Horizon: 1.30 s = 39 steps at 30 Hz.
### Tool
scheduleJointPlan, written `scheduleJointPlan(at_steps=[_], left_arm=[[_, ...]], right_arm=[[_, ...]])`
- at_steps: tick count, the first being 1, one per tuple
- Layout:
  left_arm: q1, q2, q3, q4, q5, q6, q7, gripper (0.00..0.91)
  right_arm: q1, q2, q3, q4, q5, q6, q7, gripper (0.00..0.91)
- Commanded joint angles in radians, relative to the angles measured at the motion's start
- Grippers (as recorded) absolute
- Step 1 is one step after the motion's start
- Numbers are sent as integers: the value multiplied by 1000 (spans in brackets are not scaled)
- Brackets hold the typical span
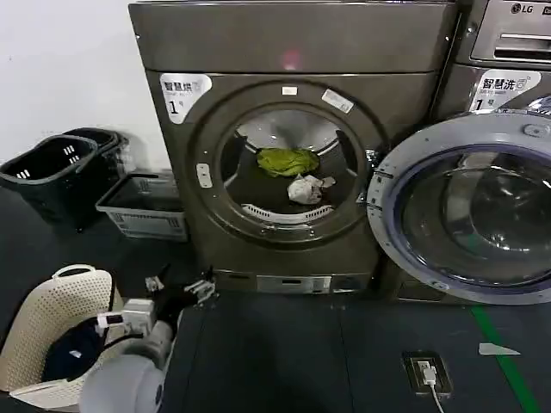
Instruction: Grasp the clothes from the dryer.
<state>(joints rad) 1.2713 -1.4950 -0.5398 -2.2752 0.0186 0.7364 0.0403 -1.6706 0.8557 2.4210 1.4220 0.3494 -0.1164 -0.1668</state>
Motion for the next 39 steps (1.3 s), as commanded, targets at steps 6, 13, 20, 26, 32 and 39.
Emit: scheduleJointPlan(at_steps=[6, 13, 20, 26, 32, 39], left_arm=[[0, 1, 4, 4, 0, 49, 4, 907], [-2, 0, 2, 4, 0, 49, -1, 907], [1, 2, 1, 5, 0, 49, -3, 907], [7, 1, 0, -1, -11, 49, -4, 907], [2, 2, 0, 0, -18, 49, -4, 907], [-3, 5, 1, 1, -18, 49, -1, 907]], right_arm=[[5, 1, -3, -4, 1, 0, 8, 907], [5, 3, -3, -9, 0, 2, 11, 907], [3, 5, 3, -13, 1, 1, 15, 907], [1, 6, 7, -15, 1, 1, 15, 907], [2, 8, 4, -14, 1, 1, 16, 907], [0, 13, 6, -15, 1, 3, 17, 907]])
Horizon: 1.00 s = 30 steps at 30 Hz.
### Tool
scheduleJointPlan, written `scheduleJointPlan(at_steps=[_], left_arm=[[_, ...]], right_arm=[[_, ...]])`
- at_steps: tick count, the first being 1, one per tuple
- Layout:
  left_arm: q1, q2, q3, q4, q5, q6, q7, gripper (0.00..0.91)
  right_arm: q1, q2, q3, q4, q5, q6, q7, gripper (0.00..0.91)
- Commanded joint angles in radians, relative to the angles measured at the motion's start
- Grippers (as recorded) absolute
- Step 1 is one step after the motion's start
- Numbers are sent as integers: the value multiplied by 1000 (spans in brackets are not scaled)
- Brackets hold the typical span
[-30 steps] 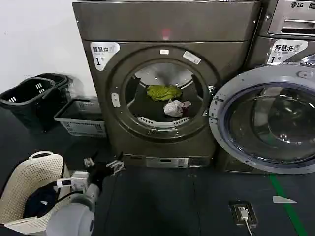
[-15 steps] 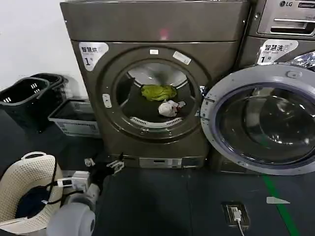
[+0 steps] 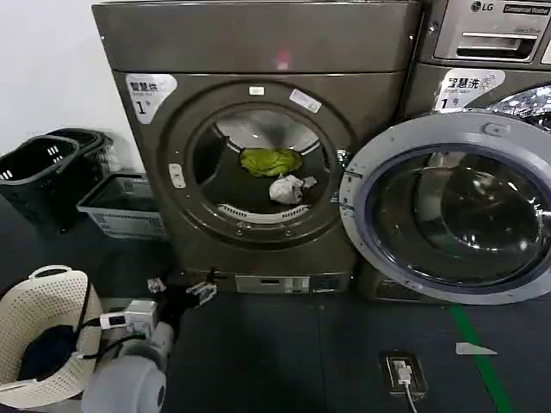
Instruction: Grasp the clothes from the dryer.
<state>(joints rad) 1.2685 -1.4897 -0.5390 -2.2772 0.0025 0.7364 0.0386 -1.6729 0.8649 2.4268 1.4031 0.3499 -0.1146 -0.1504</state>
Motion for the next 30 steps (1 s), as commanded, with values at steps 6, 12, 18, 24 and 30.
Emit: scheduleJointPlan(at_steps=[6, 12, 18, 24, 30], left_arm=[[1, -1, 1, 2, 0, 49, 0, 907], [2, -2, 4, 1, 1, 49, 0, 907], [0, -2, 7, 1, 2, 49, 2, 907], [-3, -3, 11, -1, 6, 49, 2, 907], [1, -2, 12, -9, 8, 49, 3, 907]], right_arm=[[2, 5, 1, 0, 0, 2, 1, 907], [-1, 9, 11, 0, 0, 3, 5, 907], [0, 13, 14, -9, -1, 19, 19, 907], [-2, 16, 24, -12, 20, 22, 38, 907], [-1, 13, 28, -9, 50, 22, 59, 907]])
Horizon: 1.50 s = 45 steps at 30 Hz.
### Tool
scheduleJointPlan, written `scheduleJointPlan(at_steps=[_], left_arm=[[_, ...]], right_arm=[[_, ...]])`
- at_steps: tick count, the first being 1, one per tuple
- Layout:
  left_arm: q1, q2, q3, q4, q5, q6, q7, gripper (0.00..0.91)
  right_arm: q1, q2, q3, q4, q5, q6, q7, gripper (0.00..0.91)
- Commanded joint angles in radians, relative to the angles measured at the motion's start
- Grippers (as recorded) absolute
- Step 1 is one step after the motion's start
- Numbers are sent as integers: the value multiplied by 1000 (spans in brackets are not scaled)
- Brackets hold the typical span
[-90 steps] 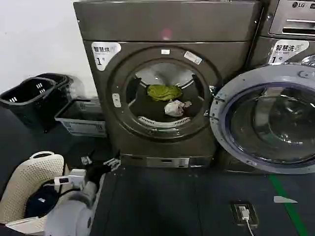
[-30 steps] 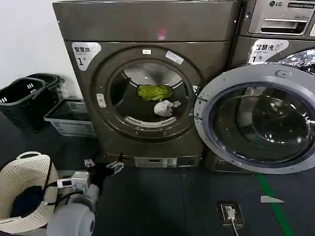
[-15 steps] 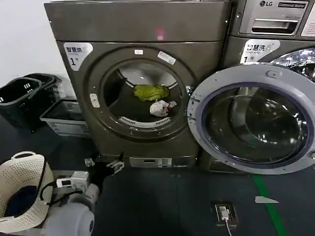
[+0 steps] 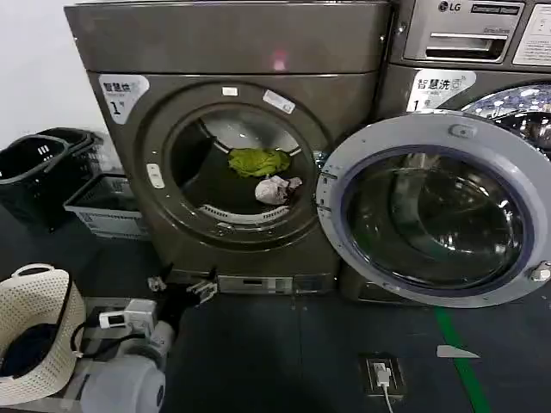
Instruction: Grasp the clothes from the dryer.
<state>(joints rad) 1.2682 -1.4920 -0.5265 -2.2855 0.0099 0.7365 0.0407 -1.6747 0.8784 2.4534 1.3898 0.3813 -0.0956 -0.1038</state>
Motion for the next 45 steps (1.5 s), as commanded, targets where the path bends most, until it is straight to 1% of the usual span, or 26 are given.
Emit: scheduleJointPlan(at_steps=[1, 29, 32, 34, 37, 42, 44, 45], left_arm=[[1, 0, 0, 0, 1, 49, 0, 907], [-4, 4, -20, 6, -17, 49, 27, 907], [-7, 4, -2, 11, 7, 49, -17, 907], [-12, 7, 11, 14, -4, 49, -70, 907], [-9, 17, 7, 11, -59, 49, -81, 907], [-10, 20, 11, 12, -37, 49, -74, 907], [-12, 18, 23, 19, 28, 49, -74, 907], [-10, 19, 26, 18, 29, 49, -71, 907]], right_arm=[[1, -1, 3, 2, 20, 3, 14, 907], [-12, 0, 18, -14, 21, -1, 17, 907], [-13, 0, 18, -12, 22, -2, 16, 907], [-13, -1, 17, -12, 22, -3, 16, 907], [-12, -3, 16, -8, 23, -5, 17, 907], [-13, 1, 14, -2, 26, -6, 16, 907], [-15, 1, 18, -6, 27, -6, 16, 907], [-14, 0, 18, -7, 27, -6, 16, 907]])
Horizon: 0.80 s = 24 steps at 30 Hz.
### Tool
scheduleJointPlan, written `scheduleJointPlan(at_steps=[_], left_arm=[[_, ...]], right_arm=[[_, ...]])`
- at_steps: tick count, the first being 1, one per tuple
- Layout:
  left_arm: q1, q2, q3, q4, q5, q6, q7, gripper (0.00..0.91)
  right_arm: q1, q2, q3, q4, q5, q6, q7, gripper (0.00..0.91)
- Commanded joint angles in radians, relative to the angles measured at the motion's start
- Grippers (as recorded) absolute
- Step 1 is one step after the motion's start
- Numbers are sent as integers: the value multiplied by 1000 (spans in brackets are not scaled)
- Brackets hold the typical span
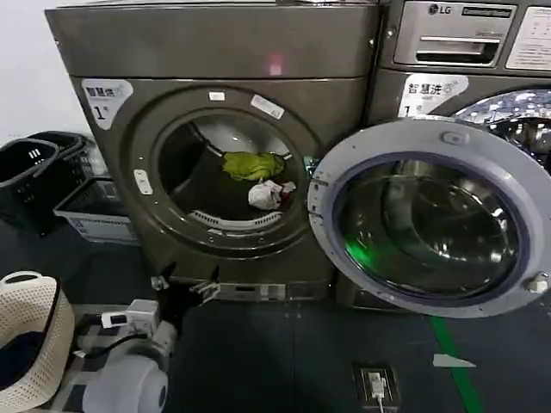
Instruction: Grasp the clothes from the dryer.
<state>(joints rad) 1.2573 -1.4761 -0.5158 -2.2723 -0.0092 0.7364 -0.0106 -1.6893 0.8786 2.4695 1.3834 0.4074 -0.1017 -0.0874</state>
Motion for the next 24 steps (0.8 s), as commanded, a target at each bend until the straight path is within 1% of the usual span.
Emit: scheduleJointPlan(at_steps=[1, 9, 13, 16, 24], left_arm=[[2, 5, 19, 3, 46, 49, -16, 907], [4, -1, 28, 9, 26, 49, -43, 907], [5, -3, 20, 12, 12, 49, -22, 907], [11, 0, 20, 5, 51, 49, 43, 907], [8, -3, 23, 3, 38, 49, 36, 907]], right_arm=[[1, 0, 1, 0, 0, 0, -1, 907], [3, 0, -2, -4, 0, 0, -1, 907], [1, 0, 1, -6, 0, 0, -1, 907], [-2, 3, 2, -4, 0, 0, -3, 907], [-3, 7, 6, -4, 1, 0, -3, 907]])
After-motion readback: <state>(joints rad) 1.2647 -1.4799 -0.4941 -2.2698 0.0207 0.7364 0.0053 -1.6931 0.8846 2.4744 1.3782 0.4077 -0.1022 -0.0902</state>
